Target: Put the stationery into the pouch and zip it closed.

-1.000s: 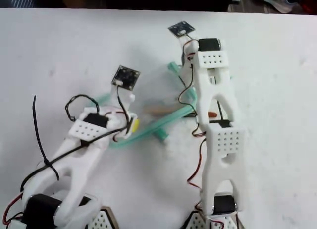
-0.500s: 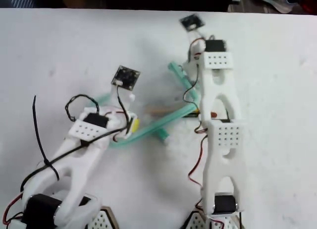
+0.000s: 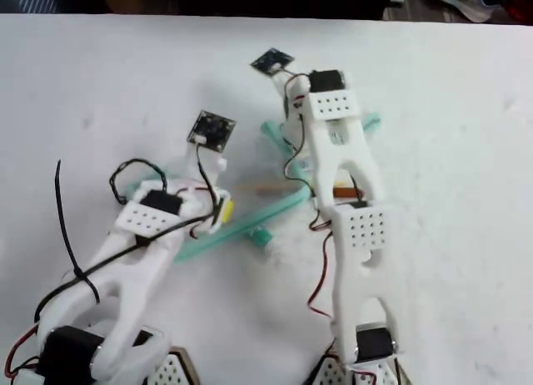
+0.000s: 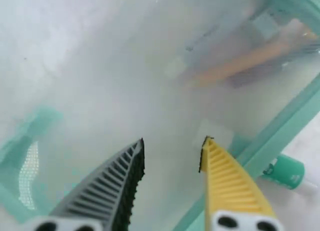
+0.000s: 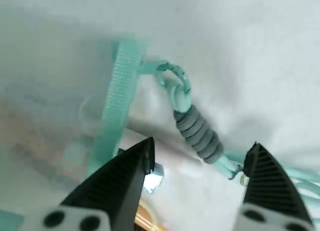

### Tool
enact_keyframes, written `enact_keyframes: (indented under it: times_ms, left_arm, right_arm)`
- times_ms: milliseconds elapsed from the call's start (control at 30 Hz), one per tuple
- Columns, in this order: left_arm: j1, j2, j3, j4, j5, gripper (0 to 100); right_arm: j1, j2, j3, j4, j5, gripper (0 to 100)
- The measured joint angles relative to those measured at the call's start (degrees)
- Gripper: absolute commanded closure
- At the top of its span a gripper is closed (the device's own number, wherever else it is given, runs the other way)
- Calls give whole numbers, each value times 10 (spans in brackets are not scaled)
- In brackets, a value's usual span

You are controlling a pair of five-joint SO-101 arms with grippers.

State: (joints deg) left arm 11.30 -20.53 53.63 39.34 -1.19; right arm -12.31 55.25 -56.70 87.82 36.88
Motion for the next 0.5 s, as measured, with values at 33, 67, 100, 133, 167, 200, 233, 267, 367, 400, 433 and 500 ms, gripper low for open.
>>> enact_keyframes:
  times_ms: [33, 67, 100, 133, 167, 200, 233, 267, 367, 400, 433, 500]
  left_arm:
    - [0, 0, 0, 0, 0, 793]
    - [0, 0, 0, 0, 0, 793]
    - [0, 0, 0, 0, 0, 793]
    - [0, 0, 0, 0, 0, 793]
    - [0, 0, 0, 0, 0, 793]
    - [0, 0, 0, 0, 0, 793]
    - [0, 0, 0, 0, 0, 793]
    - [0, 0, 0, 0, 0, 793]
    - [0, 0, 0, 0, 0, 793]
    - [0, 0, 0, 0, 0, 793]
    - [0, 0, 0, 0, 0, 793]
    - [0, 0, 0, 0, 0, 793]
  right_arm:
    - [2, 11, -2, -9, 0, 714]
    - [3, 20, -3, -17, 0, 714]
    - [3, 30, -3, -22, 0, 714]
    - [3, 35, -3, -26, 7, 714]
    - [3, 41, -4, -27, 19, 714]
    - [3, 45, -4, -27, 31, 715]
    - [4, 48, -6, -27, 40, 717]
    - [4, 49, -7, -27, 48, 733]
    - [4, 50, -9, -29, 55, 873]
    - [4, 50, -9, -35, 57, 943]
    - [4, 50, -9, -42, 57, 998]
    - [5, 50, -9, -58, 57, 944]
